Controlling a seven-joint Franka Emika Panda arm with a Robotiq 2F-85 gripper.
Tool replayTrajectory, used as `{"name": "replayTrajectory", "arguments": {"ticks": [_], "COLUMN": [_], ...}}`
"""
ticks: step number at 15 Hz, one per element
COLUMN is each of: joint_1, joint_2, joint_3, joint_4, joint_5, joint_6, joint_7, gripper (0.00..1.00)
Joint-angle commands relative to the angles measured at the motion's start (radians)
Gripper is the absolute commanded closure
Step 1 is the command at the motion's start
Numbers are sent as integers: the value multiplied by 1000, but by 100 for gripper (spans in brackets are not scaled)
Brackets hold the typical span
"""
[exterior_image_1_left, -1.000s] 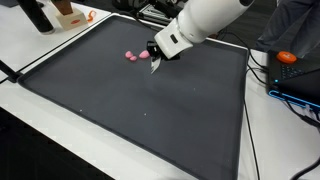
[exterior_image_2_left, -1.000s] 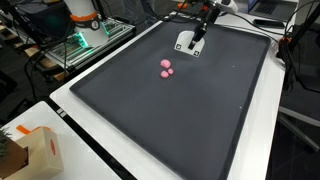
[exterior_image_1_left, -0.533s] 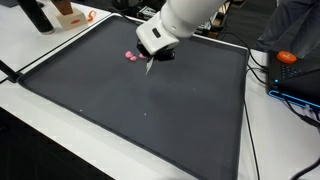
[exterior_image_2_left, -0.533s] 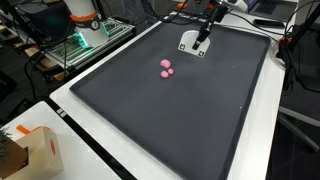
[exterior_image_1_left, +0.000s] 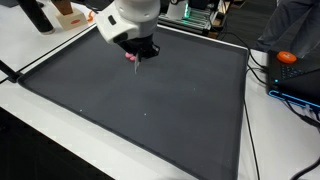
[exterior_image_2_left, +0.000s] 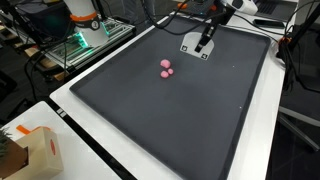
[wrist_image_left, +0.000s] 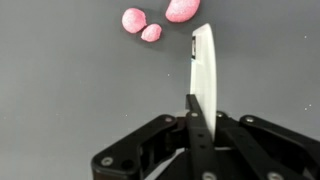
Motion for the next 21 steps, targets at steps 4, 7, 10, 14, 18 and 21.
{"name": "replayTrajectory", "arguments": {"ticks": [4,7,10,14,18,21], "joint_1": [-102,-157,-213,-282,-349,-387], "joint_2": [51,50,40,35,25,19], "joint_3": [-11,-18,-27,-40,-46,-56], "joint_4": [88,81,55,28,-11,-45], "joint_5": [173,258,337,428,537,595], "joint_6": [-31,-23,-10,-1,23,47], "joint_7": [-55,-63,-78,-107,-139,-174], "gripper": [99,99,99,99,99,99]}}
